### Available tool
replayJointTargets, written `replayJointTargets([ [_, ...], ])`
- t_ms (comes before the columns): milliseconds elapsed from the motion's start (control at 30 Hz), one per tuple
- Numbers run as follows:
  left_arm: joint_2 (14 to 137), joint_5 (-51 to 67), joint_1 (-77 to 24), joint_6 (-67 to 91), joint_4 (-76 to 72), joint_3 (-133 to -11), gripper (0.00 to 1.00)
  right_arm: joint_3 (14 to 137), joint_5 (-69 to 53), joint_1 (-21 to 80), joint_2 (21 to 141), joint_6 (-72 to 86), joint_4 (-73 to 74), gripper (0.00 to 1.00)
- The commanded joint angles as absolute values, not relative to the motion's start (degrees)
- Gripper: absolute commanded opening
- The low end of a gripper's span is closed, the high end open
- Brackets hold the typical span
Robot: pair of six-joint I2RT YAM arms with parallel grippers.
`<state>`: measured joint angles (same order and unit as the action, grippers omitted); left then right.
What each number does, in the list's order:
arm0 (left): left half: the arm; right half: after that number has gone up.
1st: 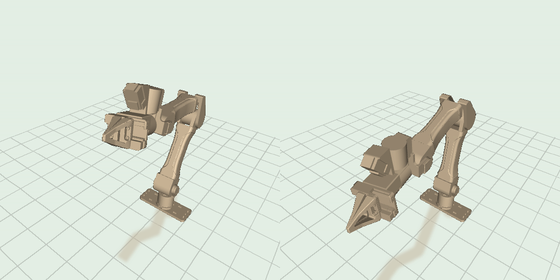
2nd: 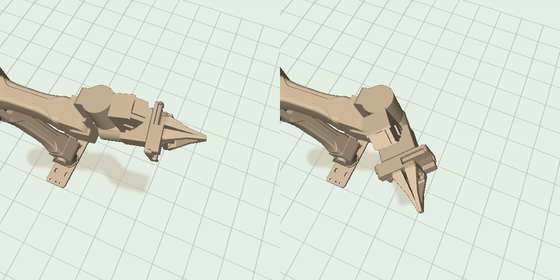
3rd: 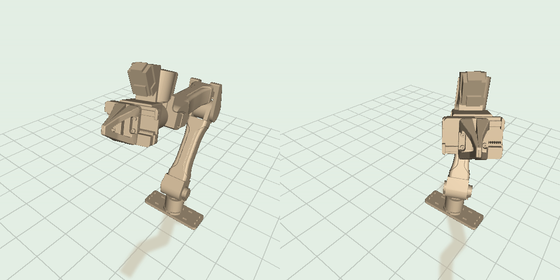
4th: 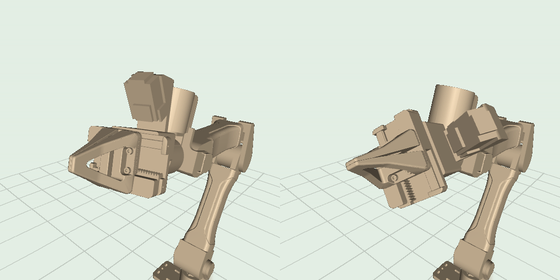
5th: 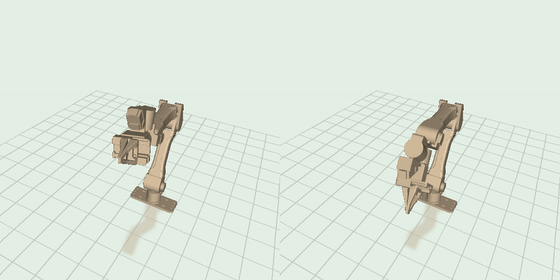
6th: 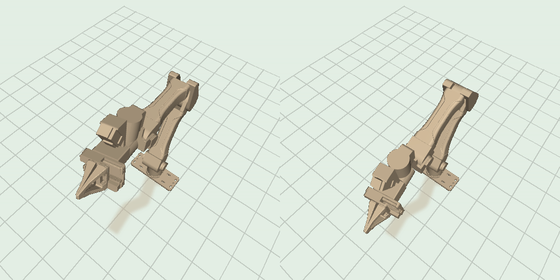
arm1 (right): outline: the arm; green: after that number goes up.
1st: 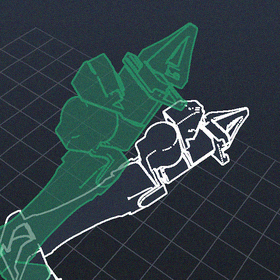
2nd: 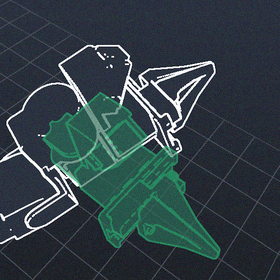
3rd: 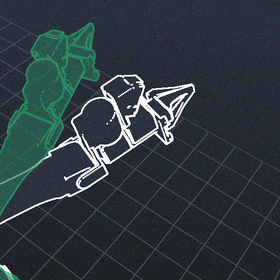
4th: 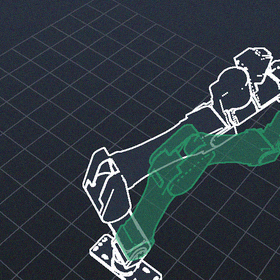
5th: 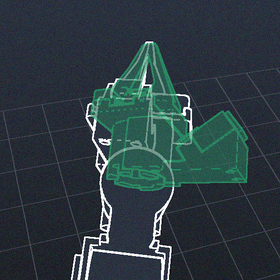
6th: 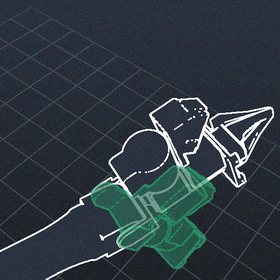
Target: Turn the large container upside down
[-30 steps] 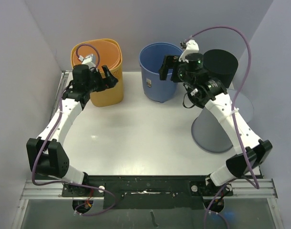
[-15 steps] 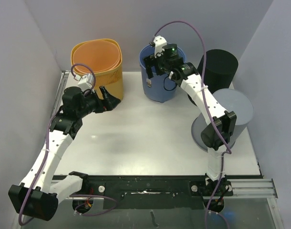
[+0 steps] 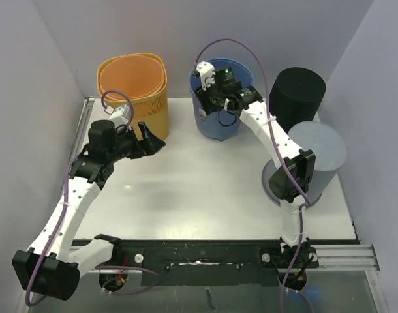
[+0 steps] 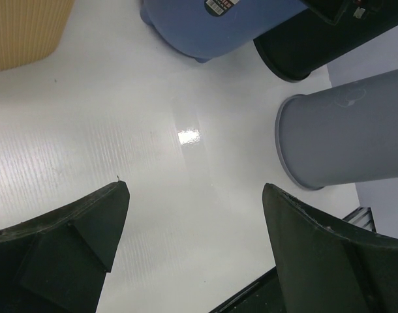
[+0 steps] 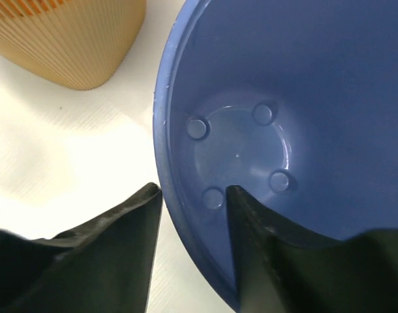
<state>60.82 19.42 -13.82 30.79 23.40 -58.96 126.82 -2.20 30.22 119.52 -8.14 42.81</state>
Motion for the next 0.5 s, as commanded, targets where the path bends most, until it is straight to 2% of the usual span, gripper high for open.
replayJointTargets([
  [0, 61.0, 20.7, -14.1, 30.4, 22.4, -62.9, 0.84, 127.6, -2.1, 32.9, 111.5, -8.8, 42.5, 0.31],
  [67, 61.2, 20.6, -14.2, 30.2, 22.6, -63.3, 0.84, 126.9, -4.0, 34.2, 108.7, -8.1, 42.2, 0.13],
  [133, 61.4, 19.7, -14.2, 30.0, 23.2, -63.7, 0.84, 126.0, -6.6, 35.5, 106.7, -6.7, 42.0, 0.04],
  [233, 61.3, 18.1, -14.1, 29.9, 24.4, -64.6, 0.84, 125.7, -11.4, 36.7, 104.9, -4.2, 43.2, 0.00],
  [367, 60.7, 17.1, -14.0, 30.0, 26.7, -66.2, 0.84, 125.2, -17.3, 37.2, 101.9, 2.3, 42.3, 0.00],
  [467, 58.6, 14.4, -13.0, 30.7, 31.2, -67.8, 0.84, 113.4, -27.7, 34.6, 94.9, 12.4, 31.5, 0.00],
])
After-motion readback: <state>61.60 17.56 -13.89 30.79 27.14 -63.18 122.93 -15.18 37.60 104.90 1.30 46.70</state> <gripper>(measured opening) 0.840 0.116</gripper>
